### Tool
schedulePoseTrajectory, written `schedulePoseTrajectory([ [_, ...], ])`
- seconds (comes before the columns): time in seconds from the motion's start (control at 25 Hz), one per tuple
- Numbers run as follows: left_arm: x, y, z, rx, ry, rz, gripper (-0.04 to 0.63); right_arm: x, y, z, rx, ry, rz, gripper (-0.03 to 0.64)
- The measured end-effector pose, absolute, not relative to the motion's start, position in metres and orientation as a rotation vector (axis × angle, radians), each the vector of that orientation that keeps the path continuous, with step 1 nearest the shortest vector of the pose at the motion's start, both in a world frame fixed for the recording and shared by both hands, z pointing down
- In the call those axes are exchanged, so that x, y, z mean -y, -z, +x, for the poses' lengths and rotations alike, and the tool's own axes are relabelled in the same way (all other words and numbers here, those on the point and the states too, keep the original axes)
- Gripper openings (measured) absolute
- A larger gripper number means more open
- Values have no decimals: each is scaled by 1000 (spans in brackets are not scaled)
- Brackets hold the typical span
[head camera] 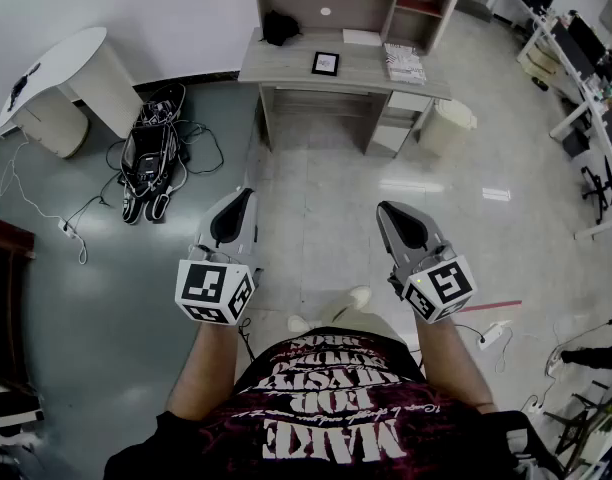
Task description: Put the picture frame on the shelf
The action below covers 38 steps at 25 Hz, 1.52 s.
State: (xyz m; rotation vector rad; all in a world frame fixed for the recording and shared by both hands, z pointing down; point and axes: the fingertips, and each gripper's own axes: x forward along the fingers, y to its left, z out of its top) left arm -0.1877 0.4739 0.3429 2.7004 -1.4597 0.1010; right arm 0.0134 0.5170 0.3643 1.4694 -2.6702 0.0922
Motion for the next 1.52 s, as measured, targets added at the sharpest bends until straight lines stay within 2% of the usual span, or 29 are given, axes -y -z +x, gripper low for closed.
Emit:
schedulePoseTrajectory([
  [0.32,-497,-346,-203,1435,-111,2715,2,-542,-358,-3,2712,-135,1485,28],
  [0.56,-483,-365,-203,1422,-137,2674,1,-526,-370,13,2660,-207,1530,28],
  [1.52,-332,-387,-181,1443,-159,2585,2,-362,-393,12,2748,-316,1354,28],
])
